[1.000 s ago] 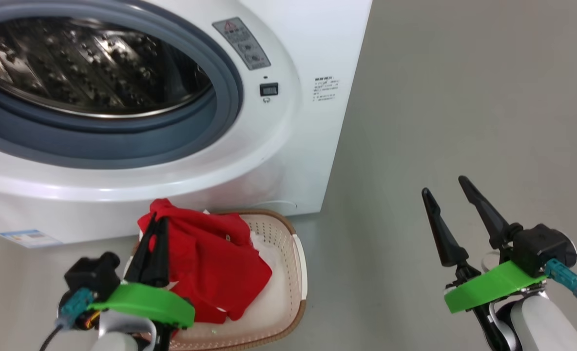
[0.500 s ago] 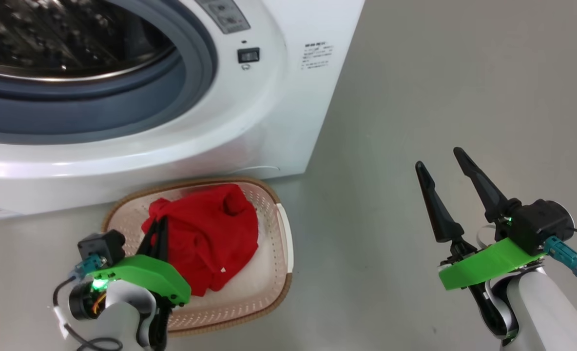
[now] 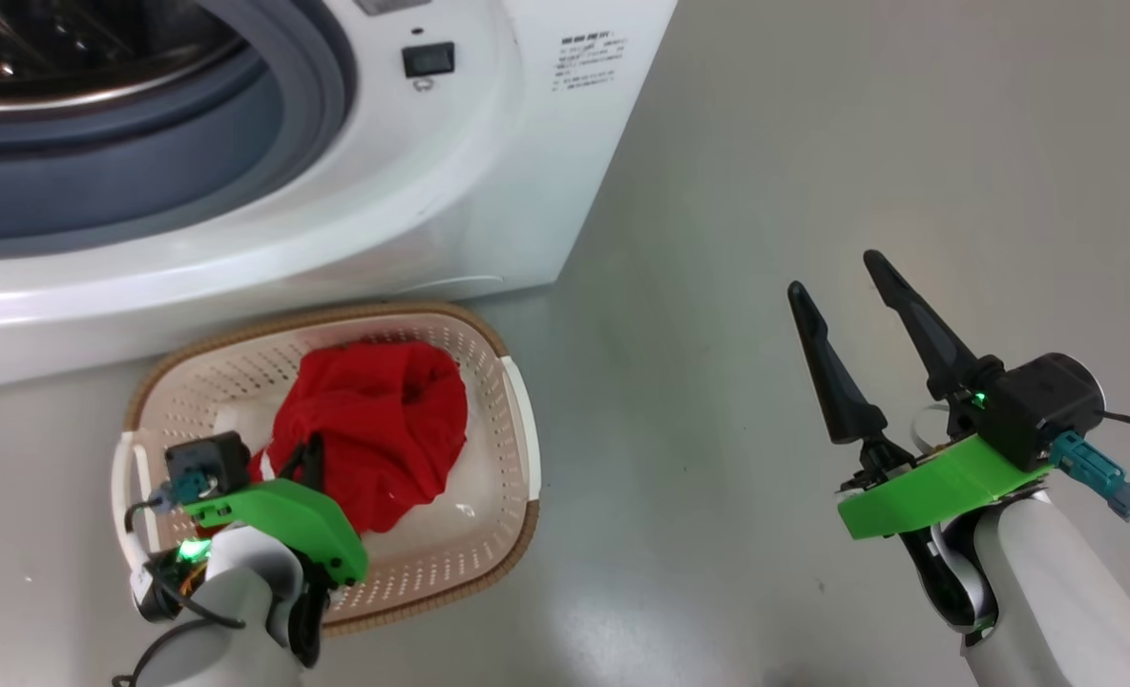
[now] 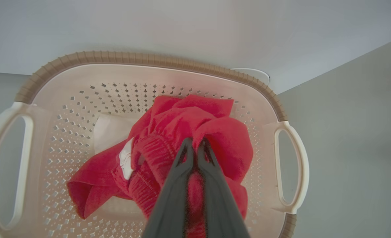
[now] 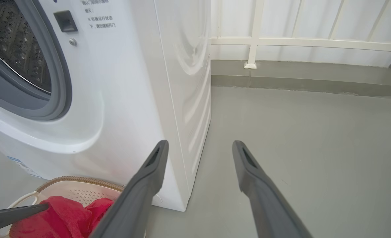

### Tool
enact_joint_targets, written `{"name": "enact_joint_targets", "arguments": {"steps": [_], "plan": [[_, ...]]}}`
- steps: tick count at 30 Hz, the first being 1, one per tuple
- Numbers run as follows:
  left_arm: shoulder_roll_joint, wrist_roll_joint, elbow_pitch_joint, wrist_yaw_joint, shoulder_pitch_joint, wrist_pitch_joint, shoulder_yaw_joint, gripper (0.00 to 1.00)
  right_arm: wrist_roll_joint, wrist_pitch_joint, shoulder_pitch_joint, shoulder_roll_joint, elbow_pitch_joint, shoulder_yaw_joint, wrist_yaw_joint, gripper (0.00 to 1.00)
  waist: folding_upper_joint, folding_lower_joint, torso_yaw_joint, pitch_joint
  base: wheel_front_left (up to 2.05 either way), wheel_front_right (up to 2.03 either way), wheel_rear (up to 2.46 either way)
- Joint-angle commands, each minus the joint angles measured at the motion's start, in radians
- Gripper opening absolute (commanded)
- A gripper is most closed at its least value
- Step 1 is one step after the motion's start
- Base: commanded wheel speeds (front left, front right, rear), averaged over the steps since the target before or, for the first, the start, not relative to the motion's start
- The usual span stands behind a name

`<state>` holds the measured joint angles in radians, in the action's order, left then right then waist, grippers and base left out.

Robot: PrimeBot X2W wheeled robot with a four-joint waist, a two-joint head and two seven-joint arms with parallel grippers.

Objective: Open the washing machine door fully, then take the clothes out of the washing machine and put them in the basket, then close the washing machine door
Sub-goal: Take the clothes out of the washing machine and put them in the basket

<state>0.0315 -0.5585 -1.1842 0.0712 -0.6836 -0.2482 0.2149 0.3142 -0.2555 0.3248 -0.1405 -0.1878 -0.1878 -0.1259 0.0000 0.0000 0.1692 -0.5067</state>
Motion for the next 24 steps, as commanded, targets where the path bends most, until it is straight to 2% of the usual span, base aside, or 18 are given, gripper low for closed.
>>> {"name": "enact_joint_targets", "arguments": {"steps": [1, 3, 4, 5, 6, 7, 17, 24], "plan": [[0.019, 0.014, -0.018, 0.000, -0.016, -0.011, -0.012, 0.00, 0.014, -0.006, 0.008, 0.001, 0.023, -0.024, -0.005, 1.00, 0.0000, 0.0000, 0.017, -0.035, 0.00, 0.00, 0.00], [0.019, 0.015, -0.041, -0.001, -0.029, -0.011, -0.008, 0.00, 0.016, -0.006, 0.013, 0.001, 0.022, -0.026, -0.005, 1.00, 0.0000, 0.0000, 0.018, -0.049, 0.00, 0.00, 0.00], [0.019, 0.014, -0.049, 0.000, -0.035, -0.011, -0.008, 0.06, 0.016, -0.006, 0.015, 0.002, 0.021, -0.026, -0.005, 1.00, 0.0000, 0.0000, 0.018, -0.055, 0.00, 0.00, 0.00], [0.019, 0.013, -0.056, 0.003, -0.037, -0.012, -0.006, 0.17, 0.016, -0.006, 0.017, 0.002, 0.020, -0.025, -0.005, 1.00, 0.0000, 0.0000, 0.018, -0.058, 0.00, 0.00, 0.00], [0.019, 0.014, -0.063, 0.005, -0.039, -0.012, -0.003, 0.73, 0.017, -0.006, 0.019, 0.002, 0.019, -0.025, -0.005, 1.00, 0.0000, 0.0000, 0.018, -0.061, 0.00, 0.00, 0.00], [0.019, 0.014, -0.069, 0.005, -0.039, -0.012, -0.002, 1.00, 0.017, -0.006, 0.021, 0.002, 0.017, -0.026, -0.005, 1.00, 0.0000, 0.0000, 0.017, -0.063, 0.00, 0.00, 0.00], [0.019, 0.022, -0.058, 0.017, -0.032, -0.013, 0.015, 1.00, 0.015, -0.006, 0.024, 0.004, -0.008, -0.008, -0.005, 1.00, 0.0000, 0.0000, -0.009, -0.026, 0.00, 0.00, 0.00], [0.025, 0.055, 0.117, 0.017, 0.040, -0.013, -0.028, 1.00, 0.000, -0.006, 0.012, 0.005, -0.019, 0.017, -0.005, 1.00, 0.0000, 0.0000, -0.044, 0.039, 0.00, 0.00, 0.00]]}}
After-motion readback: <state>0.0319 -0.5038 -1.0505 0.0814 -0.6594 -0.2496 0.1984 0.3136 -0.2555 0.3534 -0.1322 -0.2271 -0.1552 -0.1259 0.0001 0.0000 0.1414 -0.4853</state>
